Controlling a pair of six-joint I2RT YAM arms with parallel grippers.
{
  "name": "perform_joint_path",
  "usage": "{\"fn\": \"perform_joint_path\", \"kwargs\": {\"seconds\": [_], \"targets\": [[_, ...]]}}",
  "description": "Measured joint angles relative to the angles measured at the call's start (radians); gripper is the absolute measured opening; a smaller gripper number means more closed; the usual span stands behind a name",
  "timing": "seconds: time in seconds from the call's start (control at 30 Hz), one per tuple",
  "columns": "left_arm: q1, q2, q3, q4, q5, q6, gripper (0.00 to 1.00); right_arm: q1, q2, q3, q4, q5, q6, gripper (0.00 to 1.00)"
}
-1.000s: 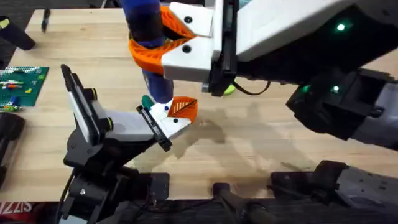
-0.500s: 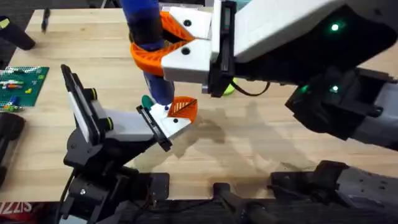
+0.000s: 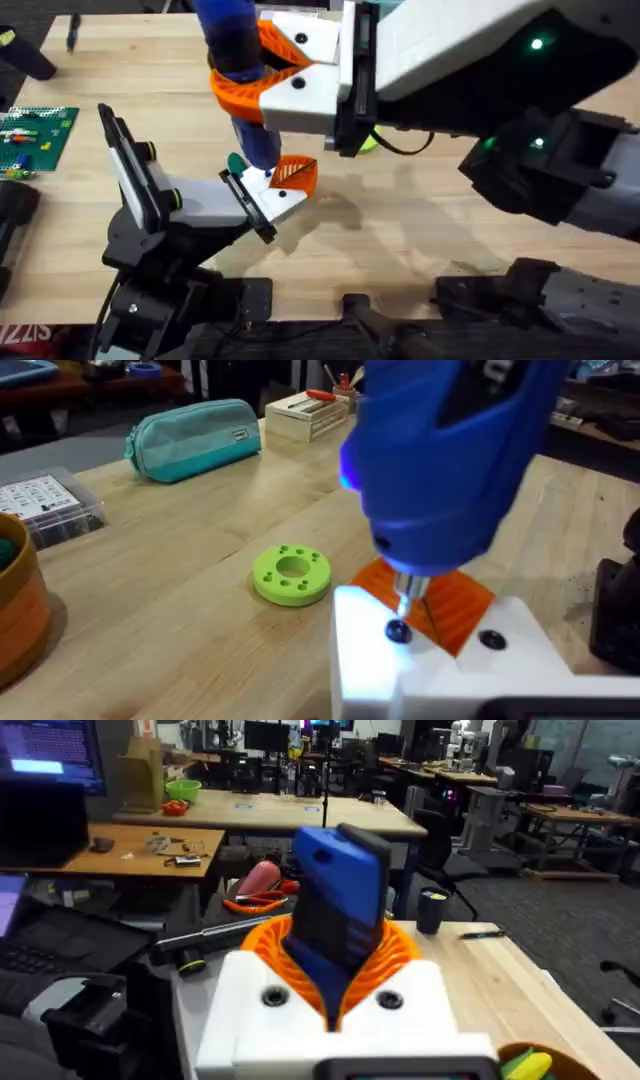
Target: Pick up the gripper from the table and insert it into the empty holder that is missing its gripper. Then pick up a screw, insert it into the mounting hole, and use the screwdriver to tighten it. Finally, clean up the table by picking up the vegetable and placing it into the bucket.
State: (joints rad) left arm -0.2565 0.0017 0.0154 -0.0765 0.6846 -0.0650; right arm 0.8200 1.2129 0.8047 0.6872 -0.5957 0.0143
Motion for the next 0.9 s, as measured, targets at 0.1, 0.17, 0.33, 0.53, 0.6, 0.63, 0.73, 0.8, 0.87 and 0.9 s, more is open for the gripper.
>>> {"fn": "perform_joint_path", "kwargs": {"seconds": [0.1,0.17,0.33,0.53,0.6,0.63,0.73,0.8,0.87,0.9], "targets": [[0.0,0.0,0.0,0.0,0.0,0.0,0.017,0.0,0.008,0.0,0.001,0.0,0.0,0.041],[0.0,0.0,0.0,0.0,0.0,0.0,0.017,0.001,0.014,0.0,0.002,0.0,0.0,0.041],[0.0,0.0,0.0,0.0,0.0,0.0,0.017,0.001,0.017,0.0,0.007,0.0,0.0,0.041],[0.0,0.0,0.0,0.0,0.0,0.0,0.017,0.001,0.017,0.0,0.007,0.0,0.0,0.04],[0.0,0.0,0.0,0.0,0.0,0.0,0.017,0.001,0.017,0.0,0.008,0.0,0.0,0.04],[0.0,0.0,0.0,0.0,0.0,0.0,0.017,0.001,0.017,0.0,0.008,0.0,0.0,0.04],[0.0,0.0,0.0,0.0,0.0,0.0,0.017,0.005,0.017,0.0,0.006,0.0,0.0,0.041],[0.0,0.0,0.0,0.0,0.0,0.0,0.017,0.008,0.017,0.0,0.006,0.0,0.0,0.04],[0.0,0.0,0.0,0.0,0.0,0.0,0.017,0.01,0.017,0.0,0.007,0.0,0.0,0.041],[0.0,0.0,0.0,0.0,0.0,0.0,0.017,0.01,0.017,0.0,0.006,0.0,0.0,0.041]]}}
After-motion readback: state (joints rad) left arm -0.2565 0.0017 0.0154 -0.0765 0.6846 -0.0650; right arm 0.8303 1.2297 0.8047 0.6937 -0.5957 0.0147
